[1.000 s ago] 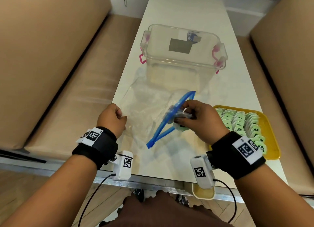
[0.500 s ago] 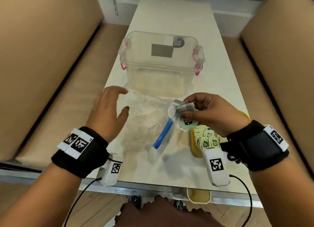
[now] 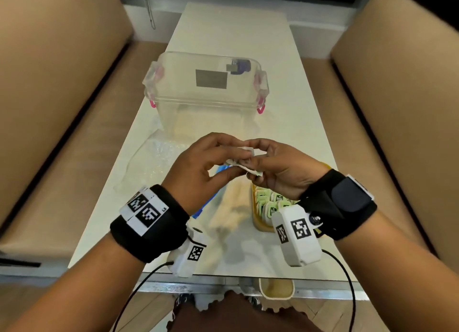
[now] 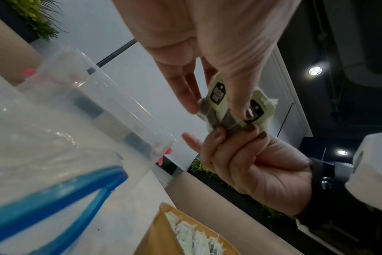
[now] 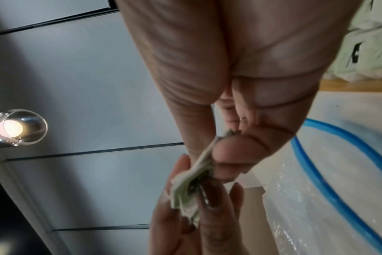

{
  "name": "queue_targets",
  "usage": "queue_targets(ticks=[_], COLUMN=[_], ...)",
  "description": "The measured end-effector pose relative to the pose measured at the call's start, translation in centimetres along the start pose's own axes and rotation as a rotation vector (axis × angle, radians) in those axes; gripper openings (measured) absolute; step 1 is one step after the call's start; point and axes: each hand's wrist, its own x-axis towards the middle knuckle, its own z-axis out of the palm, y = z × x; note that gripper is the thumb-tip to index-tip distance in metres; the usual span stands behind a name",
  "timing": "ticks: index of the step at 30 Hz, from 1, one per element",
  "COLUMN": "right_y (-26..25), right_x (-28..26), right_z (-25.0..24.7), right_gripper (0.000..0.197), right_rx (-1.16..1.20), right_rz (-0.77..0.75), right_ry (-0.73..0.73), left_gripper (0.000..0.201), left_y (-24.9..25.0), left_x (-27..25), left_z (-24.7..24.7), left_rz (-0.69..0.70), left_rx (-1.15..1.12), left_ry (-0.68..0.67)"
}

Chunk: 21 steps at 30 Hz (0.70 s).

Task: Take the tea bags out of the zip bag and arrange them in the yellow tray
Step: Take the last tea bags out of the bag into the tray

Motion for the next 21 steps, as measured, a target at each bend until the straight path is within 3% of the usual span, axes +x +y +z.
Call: queue_targets(ticks=[5, 9, 13, 17, 21], right_y=[0.3, 0.6, 0.7, 0.8, 0.7], right_x=[-0.7, -1.1, -1.6, -2.5, -3.0], right_z=[-0.6, -0.9, -2.2, -2.6, -3.0], right_gripper=[0.047, 0.011, 0.032, 0.01, 0.01], right_rx=[0.034, -0.232, -0.509, -0.611, -0.591], right_rz=[-0.019, -0.107, -0.278, -0.341, -0.354], right_ry=[0.083, 0.156, 0.221, 0.181, 0.213], left_gripper=[0.015, 0.012, 0.022, 0.021, 0.024], left_y=[-0.3, -0.8, -1.5, -1.3, -0.7], left_x=[0.3, 0.3, 0.3, 0.5, 0.6], left_z=[1.5, 2.2, 2.6, 2.9, 2.9], left_rz=[-0.073, -0.139, -0.233, -0.257, -0.324], left_rx=[-0.03, -0.003, 0.006, -0.004, -0.139], left_ry=[0.053, 0.009, -0.065, -0.1, -0.077])
